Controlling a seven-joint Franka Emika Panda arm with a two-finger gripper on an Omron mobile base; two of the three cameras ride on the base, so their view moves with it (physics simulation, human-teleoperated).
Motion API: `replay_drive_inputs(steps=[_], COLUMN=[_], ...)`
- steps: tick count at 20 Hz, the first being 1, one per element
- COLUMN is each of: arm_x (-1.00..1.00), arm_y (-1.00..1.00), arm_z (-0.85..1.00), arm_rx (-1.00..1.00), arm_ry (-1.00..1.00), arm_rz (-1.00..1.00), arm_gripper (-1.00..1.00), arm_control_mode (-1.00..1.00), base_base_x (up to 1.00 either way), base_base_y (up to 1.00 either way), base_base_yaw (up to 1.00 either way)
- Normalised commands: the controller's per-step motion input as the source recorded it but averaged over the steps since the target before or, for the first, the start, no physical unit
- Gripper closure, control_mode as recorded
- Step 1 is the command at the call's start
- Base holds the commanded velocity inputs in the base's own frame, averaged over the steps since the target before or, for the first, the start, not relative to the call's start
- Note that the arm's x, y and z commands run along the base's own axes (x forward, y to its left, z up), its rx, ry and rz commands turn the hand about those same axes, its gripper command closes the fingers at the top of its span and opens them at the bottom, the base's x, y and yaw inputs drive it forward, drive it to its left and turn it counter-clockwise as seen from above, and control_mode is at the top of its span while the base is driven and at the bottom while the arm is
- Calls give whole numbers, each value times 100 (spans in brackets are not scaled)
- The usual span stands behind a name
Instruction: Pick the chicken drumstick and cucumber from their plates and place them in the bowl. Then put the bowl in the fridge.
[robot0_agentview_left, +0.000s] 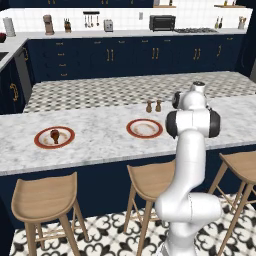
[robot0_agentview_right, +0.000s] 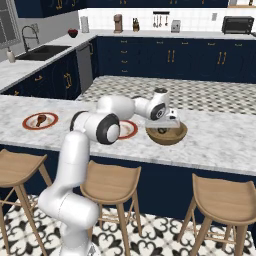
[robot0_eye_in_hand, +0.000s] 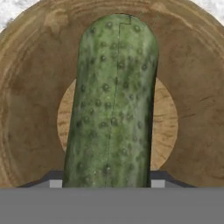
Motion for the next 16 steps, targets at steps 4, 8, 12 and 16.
replay_drive_inputs(steps=[4, 8, 12, 16], arm_x=[0, 1, 10, -29], arm_y=[0, -2, -4, 8], arm_z=[-37, -35, -3, 30], arm_rx=[0, 0, 0, -4], arm_ry=[0, 0, 0, -14], arm_rz=[0, 0, 0, -3], arm_gripper=[100, -100, -100, -100], arm_control_mode=[-100, -100, -100, -100], base_base_x=[0, 0, 0, 0], base_base_y=[0, 0, 0, 0], base_base_yaw=[0, 0, 0, 0])
